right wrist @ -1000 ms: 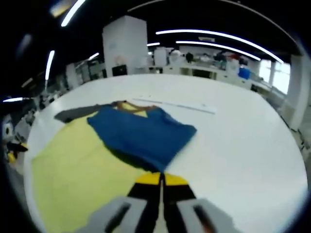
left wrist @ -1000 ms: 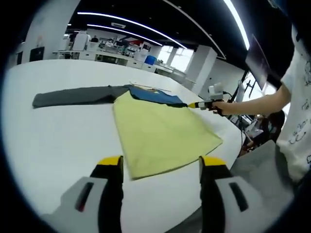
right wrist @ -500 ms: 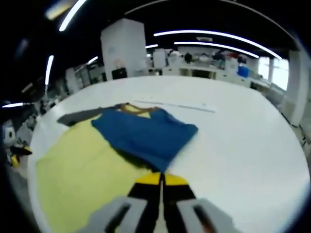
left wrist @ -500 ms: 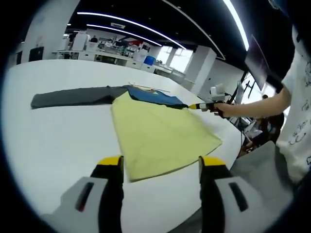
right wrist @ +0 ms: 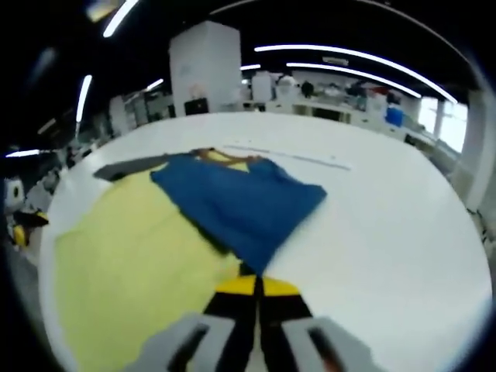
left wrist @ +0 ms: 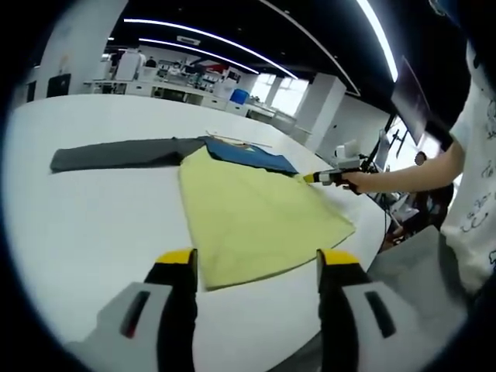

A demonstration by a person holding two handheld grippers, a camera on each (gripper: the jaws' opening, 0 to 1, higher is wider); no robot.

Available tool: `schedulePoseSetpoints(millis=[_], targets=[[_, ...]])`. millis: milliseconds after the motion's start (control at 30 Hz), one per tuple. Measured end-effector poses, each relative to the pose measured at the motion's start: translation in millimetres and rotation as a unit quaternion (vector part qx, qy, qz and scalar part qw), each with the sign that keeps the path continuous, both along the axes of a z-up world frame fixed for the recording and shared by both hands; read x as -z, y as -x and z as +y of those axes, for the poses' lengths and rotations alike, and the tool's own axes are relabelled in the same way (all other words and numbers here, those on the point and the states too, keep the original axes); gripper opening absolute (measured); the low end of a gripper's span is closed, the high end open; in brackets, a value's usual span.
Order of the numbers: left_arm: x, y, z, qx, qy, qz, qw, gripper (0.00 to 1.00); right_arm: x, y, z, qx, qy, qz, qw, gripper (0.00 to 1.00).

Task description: Fold the garment on the visible template until the final outline fits inside the template.

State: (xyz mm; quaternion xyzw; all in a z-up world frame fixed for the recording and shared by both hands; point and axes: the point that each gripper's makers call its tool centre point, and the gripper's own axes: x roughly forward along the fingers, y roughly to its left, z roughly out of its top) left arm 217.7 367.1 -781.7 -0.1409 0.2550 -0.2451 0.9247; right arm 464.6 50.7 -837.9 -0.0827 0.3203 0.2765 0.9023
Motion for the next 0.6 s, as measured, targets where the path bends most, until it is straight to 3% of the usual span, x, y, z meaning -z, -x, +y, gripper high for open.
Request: schedulePoseSetpoints(millis=[133,400,467,533,600], targets=[[1.1,0.9,0,0.0,0.0,0.001,1.0,0.59,-3.9,5,2,-0.02,0.02,-0.011,0.9995,0.0],[1.7,1.4,-1,0.001,0.002,0.002,1.0,0.59,-10.0,-3,-2,-0.002,0.006,-0.027,0.9996,0.0],[2.3,1.7,-1,0.0,0.003,0.004,1.0,0.58,-11.8,-6,0,-0.005,0.006,-0.035,0.9994,0.07],[3.5,2.2,-1,0.0,0.003,0.005,1.0,0.58,-13.1,-10,-3,-0.01,0.025,-0.052,0.9983,0.04],[4.3,2.7,-1,0.001,0.003,0.006,1.0,0.58,-13.3,-10,-3,-0.009,0.021,-0.049,0.9986,0.01]])
